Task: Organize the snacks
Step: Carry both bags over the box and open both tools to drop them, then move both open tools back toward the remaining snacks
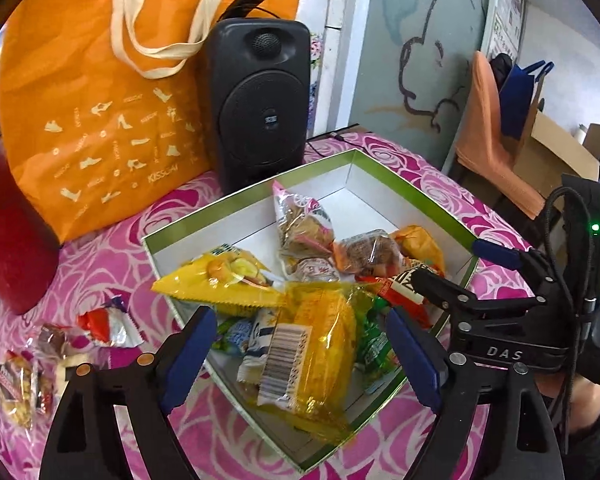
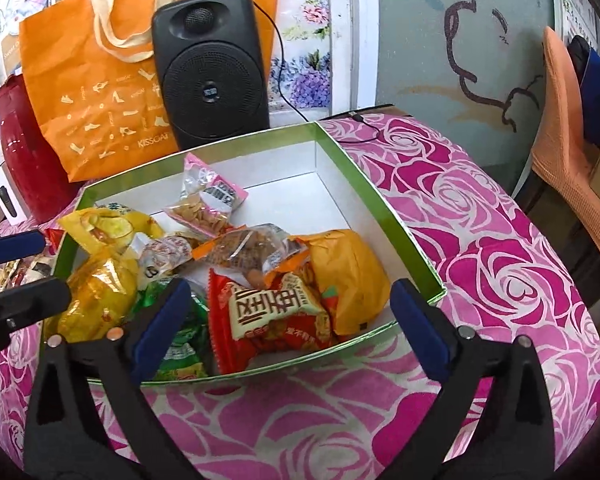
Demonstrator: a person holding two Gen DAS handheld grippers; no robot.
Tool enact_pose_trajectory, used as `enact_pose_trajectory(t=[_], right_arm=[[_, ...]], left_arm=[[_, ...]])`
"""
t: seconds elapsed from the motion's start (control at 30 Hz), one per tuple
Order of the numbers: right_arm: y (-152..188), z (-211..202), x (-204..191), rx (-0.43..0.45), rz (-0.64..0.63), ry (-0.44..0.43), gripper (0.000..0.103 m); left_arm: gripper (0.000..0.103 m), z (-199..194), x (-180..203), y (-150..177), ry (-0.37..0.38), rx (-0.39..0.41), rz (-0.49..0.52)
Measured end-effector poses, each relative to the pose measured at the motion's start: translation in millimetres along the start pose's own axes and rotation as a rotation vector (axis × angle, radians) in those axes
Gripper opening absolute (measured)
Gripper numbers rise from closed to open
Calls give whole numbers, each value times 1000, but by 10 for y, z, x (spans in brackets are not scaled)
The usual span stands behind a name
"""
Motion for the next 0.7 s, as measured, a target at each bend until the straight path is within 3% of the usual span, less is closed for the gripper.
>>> enact_pose_trajectory(t=[0.43, 0.7], right_arm=[[-29, -280, -415, 31, -77, -34, 101], [113, -355, -831, 7, -154, -79, 101]], left_arm=[[88, -369, -267, 170, -45, 34, -68], [88, -665, -586, 471, -151, 20, -126]])
Point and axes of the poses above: each gripper's, at about its wrist camera, not at the fingertips, and z roughly the way its jaws point, x to its right, y to its underside, the point moved 5 cm from there along z, roughly the way its jaws point, and after that the axes turned 12 degrees about z, right-handed, at the moved point
